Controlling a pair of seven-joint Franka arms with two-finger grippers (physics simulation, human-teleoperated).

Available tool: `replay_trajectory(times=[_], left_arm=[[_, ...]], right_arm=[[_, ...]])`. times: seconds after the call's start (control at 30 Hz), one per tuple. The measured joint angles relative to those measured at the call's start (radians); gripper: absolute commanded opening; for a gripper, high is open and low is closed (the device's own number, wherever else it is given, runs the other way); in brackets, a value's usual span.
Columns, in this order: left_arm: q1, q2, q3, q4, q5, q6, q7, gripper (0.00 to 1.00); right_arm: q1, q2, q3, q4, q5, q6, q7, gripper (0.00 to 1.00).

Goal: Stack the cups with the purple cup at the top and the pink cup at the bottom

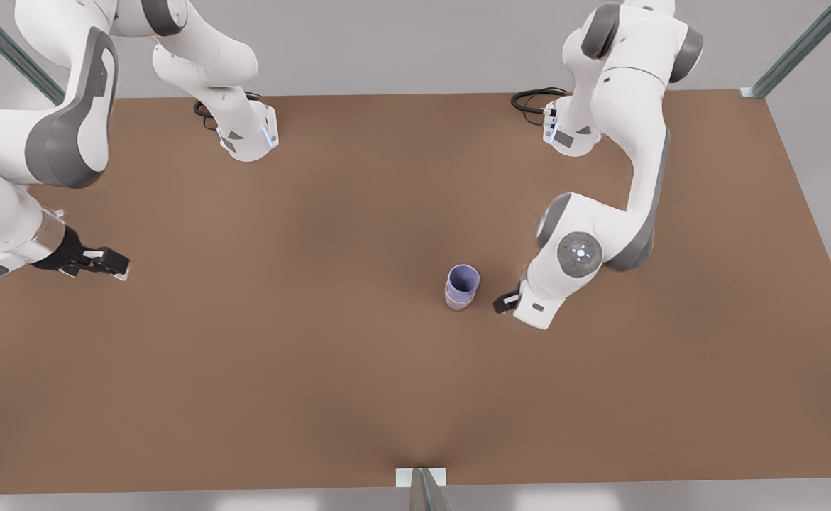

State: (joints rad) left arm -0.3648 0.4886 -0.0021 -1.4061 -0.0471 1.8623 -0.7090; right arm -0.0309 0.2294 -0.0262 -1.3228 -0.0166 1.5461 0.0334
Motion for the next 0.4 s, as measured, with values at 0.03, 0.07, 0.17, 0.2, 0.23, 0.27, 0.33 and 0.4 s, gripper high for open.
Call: replay_trajectory(times=[0.03, 0.07, 0.17, 0.2, 0.23, 0.27, 0.33, 0.4], left_arm=[[0.002, -0.022, 0.046, 0.010, 0.003, -0.021, 0.029, 1.00], [0.005, -0.050, 0.075, 0.015, 0.005, -0.041, 0.056, 1.00], [0.065, -0.156, 0.073, 0.019, 0.013, -0.113, 0.145, 1.00], [0.131, -0.190, -0.002, 0.019, 0.036, -0.138, 0.173, 1.00], [0.188, -0.219, -0.077, 0.019, 0.059, -0.159, 0.200, 1.00], [0.230, -0.242, -0.129, 0.019, 0.076, -0.177, 0.226, 1.00], [0.280, -0.276, -0.182, 0.017, 0.099, -0.204, 0.280, 1.00], [0.295, -0.293, -0.196, 0.013, 0.113, -0.224, 0.329, 1.00]], right_arm=[[-0.004, 0.000, 0.001, 0.005, 0.000, 0.000, -0.001, 1.00], [-0.004, 0.001, 0.001, 0.009, 0.000, 0.000, -0.002, 1.00], [-0.004, 0.002, 0.002, 0.013, -0.001, 0.000, -0.006, 1.00], [-0.005, 0.002, 0.002, 0.014, -0.002, 0.000, -0.007, 1.00], [-0.006, 0.002, 0.002, 0.014, -0.002, 0.000, -0.008, 1.00], [-0.006, 0.002, 0.002, 0.014, -0.002, 0.000, -0.010, 1.00], [-0.004, 0.002, 0.002, 0.014, -0.002, 0.000, -0.011, 1.00], [-0.002, 0.002, 0.002, 0.014, -0.002, 0.000, -0.013, 1.00]])
